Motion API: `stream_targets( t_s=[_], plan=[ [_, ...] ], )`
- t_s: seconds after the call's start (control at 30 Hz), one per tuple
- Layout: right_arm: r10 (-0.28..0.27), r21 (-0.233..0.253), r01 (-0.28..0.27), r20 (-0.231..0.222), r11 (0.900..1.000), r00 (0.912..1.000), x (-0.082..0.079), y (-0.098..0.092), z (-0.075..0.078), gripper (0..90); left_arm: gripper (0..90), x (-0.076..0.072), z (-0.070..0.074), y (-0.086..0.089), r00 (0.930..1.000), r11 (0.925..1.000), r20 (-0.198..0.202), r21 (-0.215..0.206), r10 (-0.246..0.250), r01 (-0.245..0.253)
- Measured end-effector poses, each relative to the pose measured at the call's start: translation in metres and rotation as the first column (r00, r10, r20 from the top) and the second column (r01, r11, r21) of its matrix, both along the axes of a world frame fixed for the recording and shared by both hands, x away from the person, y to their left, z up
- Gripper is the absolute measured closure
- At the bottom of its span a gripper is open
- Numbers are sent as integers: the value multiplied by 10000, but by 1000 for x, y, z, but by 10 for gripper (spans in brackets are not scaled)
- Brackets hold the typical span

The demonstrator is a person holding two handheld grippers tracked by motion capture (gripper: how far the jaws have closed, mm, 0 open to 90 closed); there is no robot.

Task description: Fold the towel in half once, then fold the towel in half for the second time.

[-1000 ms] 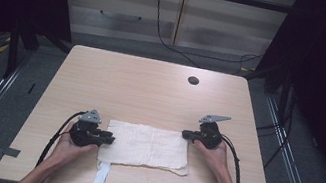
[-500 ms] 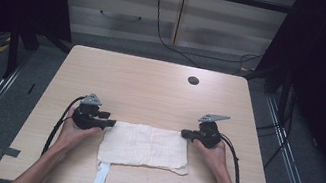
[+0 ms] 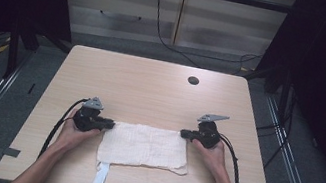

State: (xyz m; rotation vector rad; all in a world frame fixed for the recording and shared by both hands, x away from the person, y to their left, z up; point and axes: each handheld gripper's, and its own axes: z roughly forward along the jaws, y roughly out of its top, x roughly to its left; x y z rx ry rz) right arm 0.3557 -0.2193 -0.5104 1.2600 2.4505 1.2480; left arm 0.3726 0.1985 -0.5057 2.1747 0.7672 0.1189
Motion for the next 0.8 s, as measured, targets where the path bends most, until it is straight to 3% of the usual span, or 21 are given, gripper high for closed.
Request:
stream_targets(
  t_s=[0.13, 0.3, 0.47, 0.6, 0.8],
  plan=[
    [-7, 105, 7, 15, 9999, 10000, -1, 1, 1, 880, 849, 0, 0, -1, 9998, 9999, -89, -30, 166, -166],
    [-17, 348, -1, 514, 9994, 9987, -4, -1, 12, 880, 851, -1, 0, 0, 9995, 9995, -138, -96, 290, -291],
    [168, 725, -227, 819, 9971, 9965, -11, -2, 24, 880, 852, -2, -1, 0, 9988, 9989, -194, -139, 444, -447],
    [366, 752, -449, 1073, 9962, 9935, -16, 0, 31, 880, 854, -4, 0, -1, 9986, 9986, -18, -29, 520, -520],
    [668, 900, -783, 1244, 9929, 9900, -24, 4, 38, 880, 857, -5, 0, 0, 9972, 9972, -138, -93, 740, -741]
  ],
)
